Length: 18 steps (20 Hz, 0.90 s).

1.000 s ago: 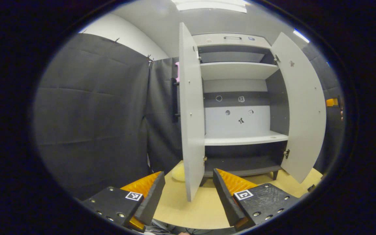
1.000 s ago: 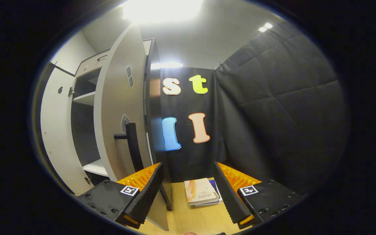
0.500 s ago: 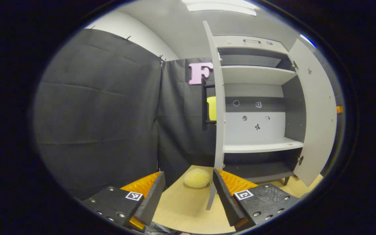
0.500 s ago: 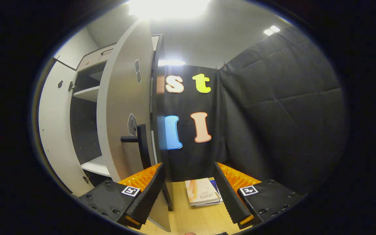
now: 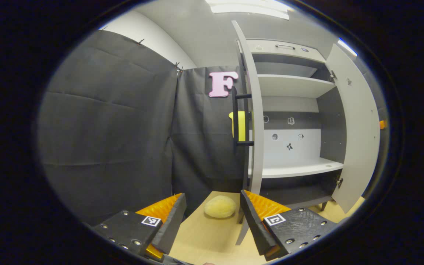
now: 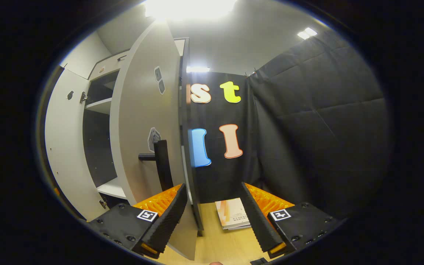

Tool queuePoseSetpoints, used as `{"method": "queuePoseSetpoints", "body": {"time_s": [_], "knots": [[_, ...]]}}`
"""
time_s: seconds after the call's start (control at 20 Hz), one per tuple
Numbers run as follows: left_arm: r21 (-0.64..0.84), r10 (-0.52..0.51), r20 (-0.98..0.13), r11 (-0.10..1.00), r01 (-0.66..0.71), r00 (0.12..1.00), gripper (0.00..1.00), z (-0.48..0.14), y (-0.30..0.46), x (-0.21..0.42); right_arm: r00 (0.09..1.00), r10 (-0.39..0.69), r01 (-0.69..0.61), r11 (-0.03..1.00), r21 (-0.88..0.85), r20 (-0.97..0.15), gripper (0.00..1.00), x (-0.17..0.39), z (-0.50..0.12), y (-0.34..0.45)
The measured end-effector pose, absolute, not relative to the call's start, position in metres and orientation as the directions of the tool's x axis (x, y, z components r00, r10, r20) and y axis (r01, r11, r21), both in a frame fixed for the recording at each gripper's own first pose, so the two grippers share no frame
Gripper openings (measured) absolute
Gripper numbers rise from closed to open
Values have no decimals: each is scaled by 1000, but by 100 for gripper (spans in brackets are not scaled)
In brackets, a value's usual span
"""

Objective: Grasp the bottle in the cabinet with the left hand and place it on the coaster, then close the right door with the right hand and the left door with the left hand.

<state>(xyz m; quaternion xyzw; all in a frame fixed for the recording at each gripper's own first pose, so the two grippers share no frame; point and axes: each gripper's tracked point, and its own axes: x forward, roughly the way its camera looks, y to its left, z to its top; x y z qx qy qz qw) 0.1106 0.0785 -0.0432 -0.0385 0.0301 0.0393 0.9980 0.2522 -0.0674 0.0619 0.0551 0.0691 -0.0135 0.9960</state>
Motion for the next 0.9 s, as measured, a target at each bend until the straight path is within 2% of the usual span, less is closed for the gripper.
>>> {"method": "queuePoseSetpoints", "body": {"time_s": [0.5,0.9], "knots": [[-91,36,-67,995,-42,997,86,-57,91,128,989,59,-41,991,128,-137,95,256,61,-1],[-87,47,-73,995,-53,996,86,-64,114,129,989,104,-87,984,152,-102,95,279,66,45]]}}
